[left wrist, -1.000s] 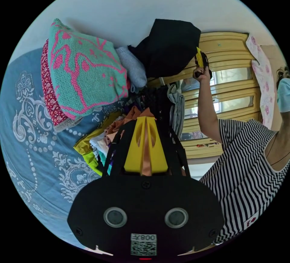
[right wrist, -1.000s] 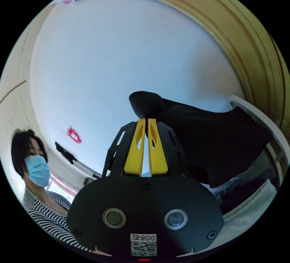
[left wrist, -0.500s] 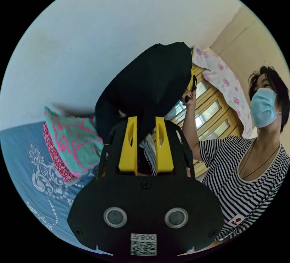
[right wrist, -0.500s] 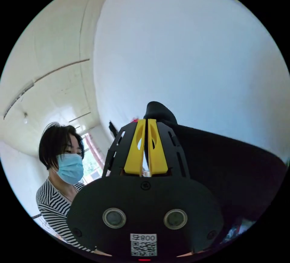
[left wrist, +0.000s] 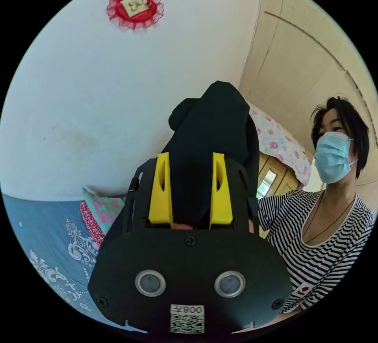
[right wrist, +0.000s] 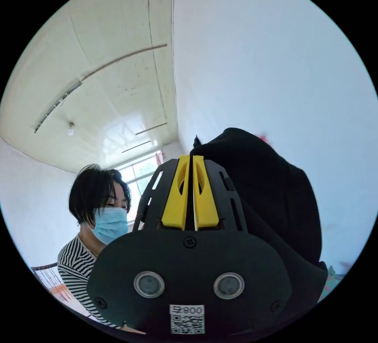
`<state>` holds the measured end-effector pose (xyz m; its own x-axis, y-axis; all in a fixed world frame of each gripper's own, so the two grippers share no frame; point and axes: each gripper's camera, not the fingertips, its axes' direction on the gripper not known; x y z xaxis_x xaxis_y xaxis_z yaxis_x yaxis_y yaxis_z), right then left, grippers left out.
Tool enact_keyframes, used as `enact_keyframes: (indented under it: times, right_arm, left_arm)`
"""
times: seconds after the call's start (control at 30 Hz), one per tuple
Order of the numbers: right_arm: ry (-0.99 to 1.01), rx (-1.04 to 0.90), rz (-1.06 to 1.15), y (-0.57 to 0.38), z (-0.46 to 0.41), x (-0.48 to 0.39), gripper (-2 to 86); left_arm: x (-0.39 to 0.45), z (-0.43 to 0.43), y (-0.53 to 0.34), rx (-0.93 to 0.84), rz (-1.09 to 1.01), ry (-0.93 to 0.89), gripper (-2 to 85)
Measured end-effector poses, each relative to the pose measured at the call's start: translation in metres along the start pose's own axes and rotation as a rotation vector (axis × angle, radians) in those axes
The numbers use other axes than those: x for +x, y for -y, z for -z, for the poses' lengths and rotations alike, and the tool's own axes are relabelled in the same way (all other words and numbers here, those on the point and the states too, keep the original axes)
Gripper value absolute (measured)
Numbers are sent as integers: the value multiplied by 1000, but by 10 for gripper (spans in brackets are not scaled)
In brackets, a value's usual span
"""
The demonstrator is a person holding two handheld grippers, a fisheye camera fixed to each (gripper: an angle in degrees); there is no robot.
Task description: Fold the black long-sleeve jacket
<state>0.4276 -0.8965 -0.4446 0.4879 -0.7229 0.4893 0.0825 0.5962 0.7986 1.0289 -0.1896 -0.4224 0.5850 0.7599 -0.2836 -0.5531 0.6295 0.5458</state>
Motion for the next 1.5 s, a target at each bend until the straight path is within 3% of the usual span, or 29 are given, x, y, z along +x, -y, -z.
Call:
enact_keyframes:
  times: [0.17, 0.33, 0.57, 0.83, 0.9, 1.03, 1.13, 1.23, 1.4, 1.5]
  right_arm:
    - [47, -57, -29, -9, -153, -5, 5]
    - [56, -103, -60, -23, -285, 0, 5]
    - [118, -215, -163, -54, -464, 37, 6]
    - [227, -317, -291, -98, -601, 79, 7]
    - [246, -348, -304, -106, -633, 80, 7]
    - [269, -379, -314, -114, -672, 75, 7]
    - [293, -390, -320, -118, -700, 67, 7]
    - [289, -401, -313, -118, -724, 53, 7]
    - [278, -420, -287, -118, -759, 17, 8]
    - [257, -429, -278, -122, -772, -2, 8]
  left_arm:
    - [37, 123, 3, -14, -82, -13, 148]
    - [76, 244, -31, -82, -145, -26, 40]
    - [94, 364, -104, -128, -23, -26, 5]
    - [119, 488, -190, -229, 29, 147, 4]
    - [120, 525, -209, -150, 50, 169, 6]
    - [106, 626, -257, 196, 130, 346, 20]
    - [63, 657, -277, 166, 229, 515, 95]
    - [10, 654, -282, 34, 274, 530, 159]
    - [-67, 621, -278, -167, 293, 568, 172]
    - [-109, 597, -276, -243, 327, 488, 117]
